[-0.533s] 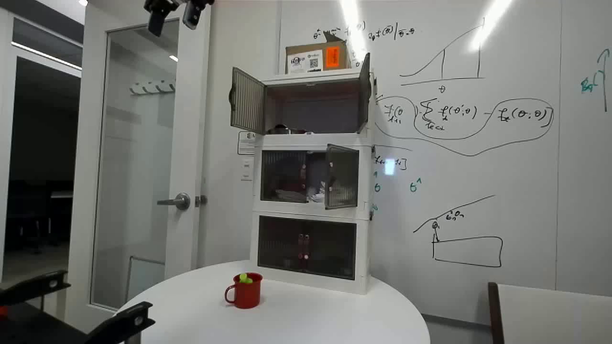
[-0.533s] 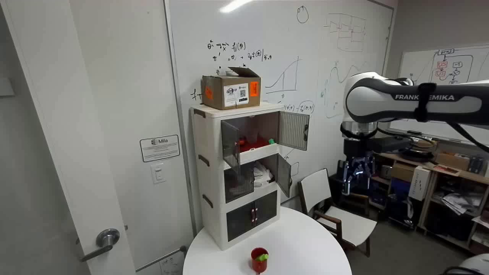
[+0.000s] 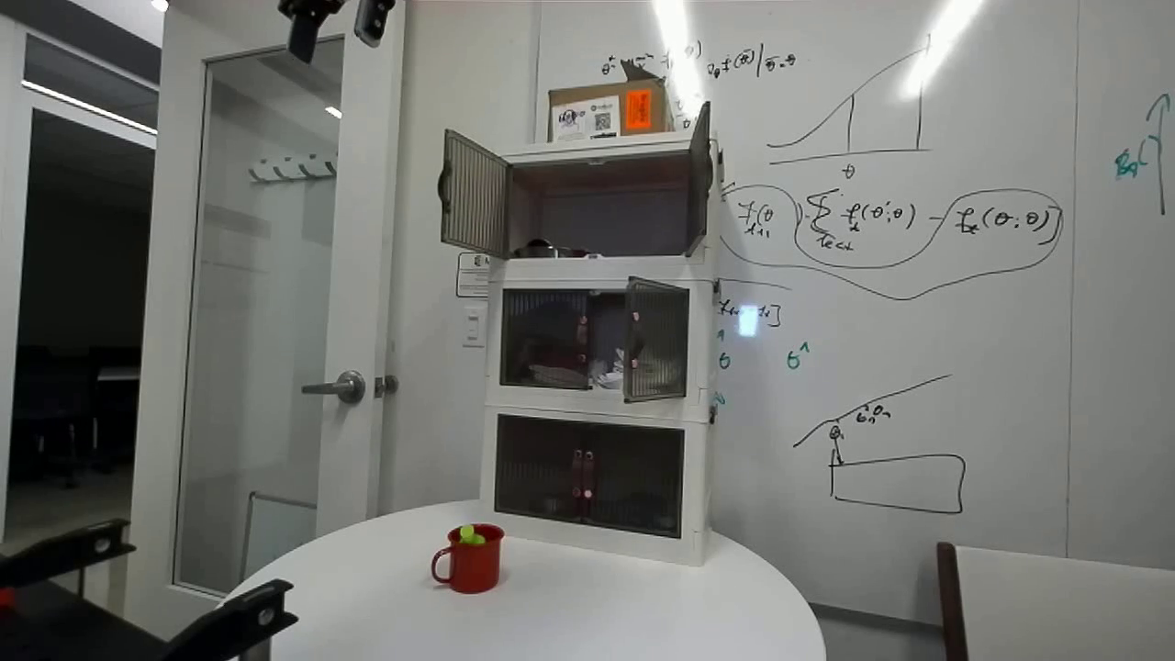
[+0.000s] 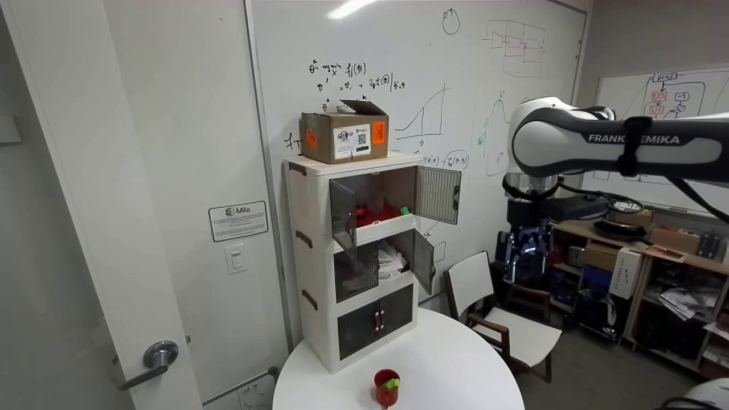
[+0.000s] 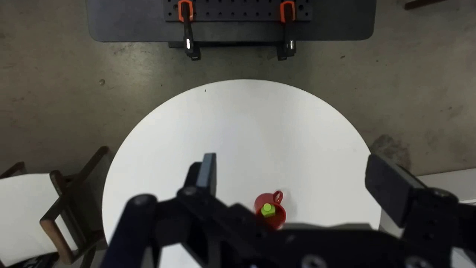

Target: Close the top left cabinet door

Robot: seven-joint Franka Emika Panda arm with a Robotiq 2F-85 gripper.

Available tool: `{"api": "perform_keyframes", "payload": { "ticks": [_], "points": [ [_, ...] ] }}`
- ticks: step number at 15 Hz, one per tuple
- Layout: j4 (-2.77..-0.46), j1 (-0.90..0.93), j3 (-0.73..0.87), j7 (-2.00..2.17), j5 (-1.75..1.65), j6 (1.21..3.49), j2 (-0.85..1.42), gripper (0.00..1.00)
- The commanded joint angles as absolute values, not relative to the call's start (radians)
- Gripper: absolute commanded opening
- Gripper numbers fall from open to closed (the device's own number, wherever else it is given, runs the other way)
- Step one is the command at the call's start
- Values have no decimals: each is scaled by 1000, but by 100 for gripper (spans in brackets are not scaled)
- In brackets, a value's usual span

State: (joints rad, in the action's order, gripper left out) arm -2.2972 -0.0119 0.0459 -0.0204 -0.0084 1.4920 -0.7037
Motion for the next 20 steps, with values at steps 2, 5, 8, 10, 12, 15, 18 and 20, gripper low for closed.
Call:
{"api": "perform_keyframes", "payload": {
  "ticks": [2,5,8,10,12,15,18,20],
  "points": [
    [-2138,-7,-19,27,-20,1475,-626,100],
    [-2031,8,-60,37,-16,1481,-542,100],
    [-1933,32,-90,22,-10,1511,-437,100],
    [-1858,49,-110,19,-15,1534,-350,100],
    [-1781,63,-127,32,-14,1553,-264,100],
    [-1663,76,-152,82,-21,1576,-141,100],
    [-1539,89,-162,160,-16,1596,-29,100],
    [-1457,102,-162,201,-10,1595,36,100]
  ]
}}
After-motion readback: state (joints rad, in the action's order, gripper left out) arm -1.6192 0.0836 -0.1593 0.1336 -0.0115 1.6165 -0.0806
